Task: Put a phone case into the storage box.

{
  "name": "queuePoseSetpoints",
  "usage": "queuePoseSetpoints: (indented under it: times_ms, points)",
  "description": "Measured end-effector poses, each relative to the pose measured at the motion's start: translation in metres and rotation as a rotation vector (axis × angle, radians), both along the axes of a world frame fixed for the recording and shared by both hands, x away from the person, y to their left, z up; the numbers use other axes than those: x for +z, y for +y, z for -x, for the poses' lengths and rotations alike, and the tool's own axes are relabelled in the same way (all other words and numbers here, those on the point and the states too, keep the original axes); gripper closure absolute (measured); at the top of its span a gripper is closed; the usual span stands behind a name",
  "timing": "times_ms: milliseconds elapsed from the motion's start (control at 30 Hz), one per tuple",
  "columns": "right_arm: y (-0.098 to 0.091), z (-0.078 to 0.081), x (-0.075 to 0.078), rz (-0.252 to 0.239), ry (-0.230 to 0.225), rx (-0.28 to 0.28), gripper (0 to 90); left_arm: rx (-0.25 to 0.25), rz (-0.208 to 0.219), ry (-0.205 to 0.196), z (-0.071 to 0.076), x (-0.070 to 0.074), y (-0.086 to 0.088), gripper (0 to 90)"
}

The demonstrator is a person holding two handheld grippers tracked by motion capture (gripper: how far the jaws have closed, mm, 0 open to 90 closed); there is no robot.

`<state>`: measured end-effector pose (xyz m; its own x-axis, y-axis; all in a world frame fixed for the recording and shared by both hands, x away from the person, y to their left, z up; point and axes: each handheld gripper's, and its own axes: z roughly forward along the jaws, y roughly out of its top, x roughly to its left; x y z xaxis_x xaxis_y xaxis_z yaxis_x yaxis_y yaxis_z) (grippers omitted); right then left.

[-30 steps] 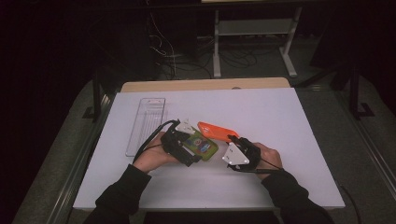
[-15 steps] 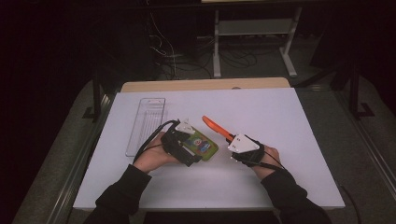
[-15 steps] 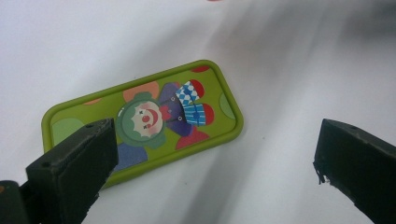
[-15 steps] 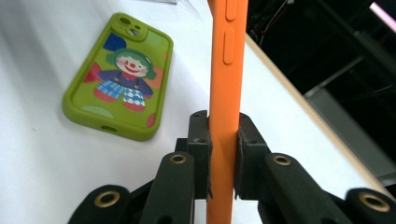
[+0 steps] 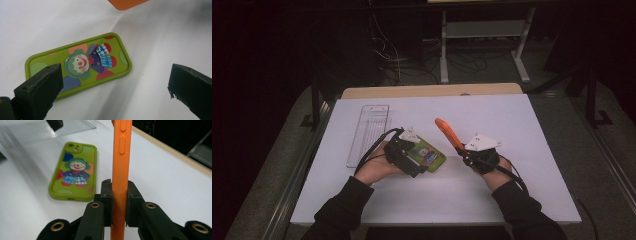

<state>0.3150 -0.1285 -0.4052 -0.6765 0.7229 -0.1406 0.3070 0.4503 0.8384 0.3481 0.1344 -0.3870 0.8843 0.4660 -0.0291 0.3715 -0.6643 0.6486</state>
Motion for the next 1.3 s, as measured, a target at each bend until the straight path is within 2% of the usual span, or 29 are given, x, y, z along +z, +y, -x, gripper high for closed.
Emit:
queuePoseSetpoints:
  times_ms: [67,100,133,167,200,233,267,300,367,433,467,500,600,633,700,767,800,867,1133,1300]
  points:
    - [-0.006,-0.004,-0.001,-0.058,0.046,-0.002,78.2,-0.013,-0.018,-0.004,-0.001,0.001,0.002,0.0]
    - [-0.006,-0.004,-0.001,-0.058,0.046,-0.002,78.2,-0.013,-0.018,-0.004,-0.001,0.001,0.002,0.0]
    - [-0.007,-0.005,-0.001,-0.114,0.090,-0.013,78.3,-0.010,-0.018,0.001,-0.002,0.002,0.002,0.0]
    - [-0.007,-0.005,-0.001,-0.114,0.090,-0.013,78.3,-0.010,-0.018,0.001,-0.002,0.002,0.002,0.0]
    - [-0.010,-0.007,-0.002,-0.158,0.120,-0.021,78.3,-0.003,-0.012,0.003,-0.002,0.002,0.003,0.0]
    - [-0.010,-0.007,-0.002,-0.158,0.120,-0.021,78.3,-0.003,-0.012,0.003,-0.002,0.002,0.003,0.0]
    - [-0.012,-0.008,-0.002,-0.191,0.136,-0.026,78.3,-0.002,-0.011,0.001,-0.002,0.002,0.003,0.0]
    - [-0.013,-0.008,-0.002,-0.200,0.142,-0.026,78.3,0.008,-0.001,0.000,-0.003,0.002,0.004,0.0]
    - [-0.013,-0.009,-0.003,-0.206,0.144,-0.030,78.3,0.020,0.009,-0.003,-0.004,0.004,0.005,0.0]
    - [-0.013,-0.009,-0.003,-0.204,0.147,-0.033,78.3,0.035,0.043,0.001,-0.005,0.005,0.006,0.0]
    - [-0.013,-0.009,-0.003,-0.204,0.147,-0.033,78.3,0.035,0.043,0.001,-0.005,0.005,0.006,0.0]
    - [-0.013,-0.009,-0.003,-0.200,0.143,-0.027,78.4,0.046,0.066,0.004,-0.006,0.008,0.006,0.0]
    - [-0.011,-0.008,-0.003,-0.200,0.138,-0.025,78.4,0.050,0.092,-0.006,-0.010,0.012,0.007,0.0]
    - [-0.010,-0.007,-0.002,-0.200,0.151,-0.033,78.4,0.057,0.106,-0.005,-0.011,0.013,0.007,0.0]
    - [-0.010,-0.007,-0.003,-0.196,0.147,-0.028,78.4,0.062,0.114,0.000,-0.012,0.014,0.007,0.0]
    - [-0.007,-0.006,-0.002,-0.198,0.147,-0.020,78.4,0.084,0.168,0.006,-0.014,0.016,0.004,0.0]
    - [-0.007,-0.006,-0.002,-0.198,0.147,-0.020,78.4,0.084,0.168,0.006,-0.014,0.016,0.004,0.0]
    - [-0.005,-0.005,-0.002,-0.203,0.145,-0.012,78.5,0.083,0.203,0.012,-0.019,0.020,0.001,0.0]
    - [0.001,-0.001,0.000,-0.213,0.138,0.010,78.5,0.082,0.264,0.011,-0.029,0.029,-0.010,0.0]
    - [0.004,0.001,0.002,-0.223,0.135,0.023,78.5,0.079,0.284,0.017,-0.033,0.029,-0.017,0.0]
